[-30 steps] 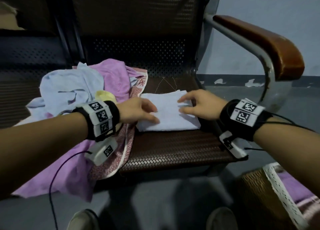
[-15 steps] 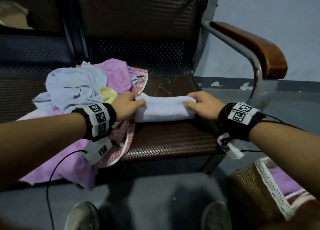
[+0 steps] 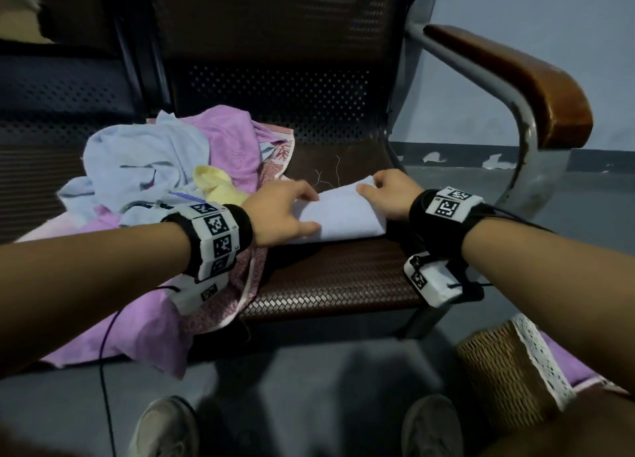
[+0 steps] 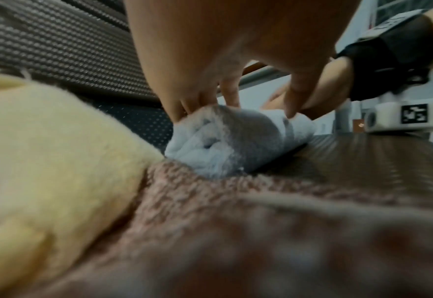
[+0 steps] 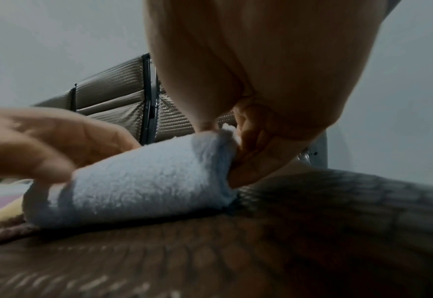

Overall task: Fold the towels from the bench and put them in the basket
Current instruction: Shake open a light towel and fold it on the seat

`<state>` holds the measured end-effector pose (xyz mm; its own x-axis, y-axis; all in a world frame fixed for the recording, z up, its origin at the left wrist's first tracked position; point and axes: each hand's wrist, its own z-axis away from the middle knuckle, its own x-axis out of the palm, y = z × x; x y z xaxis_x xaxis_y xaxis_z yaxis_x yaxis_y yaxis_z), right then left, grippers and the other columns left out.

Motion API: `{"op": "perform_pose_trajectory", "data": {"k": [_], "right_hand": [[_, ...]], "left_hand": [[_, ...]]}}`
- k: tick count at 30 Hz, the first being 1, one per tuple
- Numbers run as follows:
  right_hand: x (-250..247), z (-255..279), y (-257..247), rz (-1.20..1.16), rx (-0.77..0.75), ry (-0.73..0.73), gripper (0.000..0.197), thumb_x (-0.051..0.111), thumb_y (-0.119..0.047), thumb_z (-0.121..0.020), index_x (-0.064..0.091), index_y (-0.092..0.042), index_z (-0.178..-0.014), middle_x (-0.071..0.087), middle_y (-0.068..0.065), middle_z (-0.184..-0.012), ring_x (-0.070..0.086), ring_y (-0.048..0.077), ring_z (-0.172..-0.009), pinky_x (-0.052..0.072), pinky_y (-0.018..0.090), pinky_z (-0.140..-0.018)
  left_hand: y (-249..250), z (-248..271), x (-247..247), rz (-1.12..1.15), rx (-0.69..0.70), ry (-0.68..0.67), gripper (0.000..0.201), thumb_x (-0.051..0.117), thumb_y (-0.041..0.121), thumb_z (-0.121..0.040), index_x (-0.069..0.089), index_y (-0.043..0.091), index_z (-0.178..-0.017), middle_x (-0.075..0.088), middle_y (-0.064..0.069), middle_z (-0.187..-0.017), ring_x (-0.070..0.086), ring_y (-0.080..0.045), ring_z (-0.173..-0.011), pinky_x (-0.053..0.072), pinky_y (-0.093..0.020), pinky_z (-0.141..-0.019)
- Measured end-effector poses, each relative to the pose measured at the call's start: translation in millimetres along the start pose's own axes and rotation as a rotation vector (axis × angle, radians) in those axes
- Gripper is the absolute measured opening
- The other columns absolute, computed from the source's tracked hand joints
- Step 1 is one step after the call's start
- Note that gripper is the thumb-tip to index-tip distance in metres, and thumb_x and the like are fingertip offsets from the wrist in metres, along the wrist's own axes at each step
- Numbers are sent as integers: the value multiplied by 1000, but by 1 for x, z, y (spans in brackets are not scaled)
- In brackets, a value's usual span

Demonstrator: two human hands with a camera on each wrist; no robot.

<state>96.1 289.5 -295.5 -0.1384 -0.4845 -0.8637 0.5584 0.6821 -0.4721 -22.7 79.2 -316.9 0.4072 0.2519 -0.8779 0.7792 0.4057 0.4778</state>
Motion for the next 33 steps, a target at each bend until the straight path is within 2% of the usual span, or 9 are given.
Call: {"op": "perform_pose_trajectory", "data": {"k": [4,7,9,11,14,20,24,30,33], "right_hand": [[-1,6,-7,36,-53,75,46,55,-50,-94,54,-18,-127,61,4,-119,58,21,-106,44,31,-88],[-3,19,-14,189,-346,4,58,64,-49,-88,50,-24,-138,55,6,-136,50,25,-126,41,40,-106],[-1,31,-20,197,-435,-120,73,74,-53,-80,46,-26,-142,58,3,-136,54,21,-123,44,39,-105],[-4,43,-24,239,-424,-134,80,79,-54,-72,44,-29,-139,63,-1,-127,60,19,-112,49,37,-94],[-24,56,-20,306,-402,-30,56,74,-47,-75,53,-29,-124,69,0,-113,65,25,-102,50,36,-78],[-83,103,4,-158,-271,74,30,64,-30,-78,68,-16,-104,73,5,-101,67,18,-94,55,45,-87],[-121,146,36,-414,-268,86,23,74,-23,-82,65,-28,-102,75,-12,-94,68,-4,-88,53,14,-74],[-140,231,141,-580,-37,343,21,69,-15,-87,70,-7,-107,76,9,-102,73,17,-94,58,33,-80],[-134,271,200,-816,128,525,20,68,-18,-89,72,-10,-107,77,7,-101,74,23,-97,59,37,-82]], "left_hand": [[-2,3,6,-140,-28,-172,81,80,27,-73,43,20,-144,57,-7,-134,55,-26,-119,44,-37,-102],[-3,2,1,-202,-30,-101,63,73,24,-76,48,20,-134,64,-8,-124,60,-28,-110,49,-35,-89],[5,0,-11,-187,2,-18,49,70,30,-77,55,21,-122,69,-7,-109,64,-29,-99,49,-34,-78],[22,-1,-28,-135,95,55,43,64,38,-72,62,23,-112,72,-3,-97,66,-26,-89,51,-35,-74],[57,0,-53,-41,294,127,45,61,40,-68,68,25,-110,74,5,-96,68,-15,-86,53,-34,-76],[135,-11,-63,306,246,407,34,78,42,-80,65,25,-107,67,11,-97,61,-3,-89,47,-21,-81],[207,-24,-58,374,353,346,32,76,41,-80,68,20,-103,71,4,-94,66,-11,-88,53,-32,-82],[340,-46,10,562,424,69,36,75,46,-82,69,22,-107,72,6,-101,68,-9,-97,55,-30,-88],[386,-48,67,777,389,-64,60,76,53,-78,57,23,-126,65,10,-111,65,-2,-99,53,-14,-72]]}}
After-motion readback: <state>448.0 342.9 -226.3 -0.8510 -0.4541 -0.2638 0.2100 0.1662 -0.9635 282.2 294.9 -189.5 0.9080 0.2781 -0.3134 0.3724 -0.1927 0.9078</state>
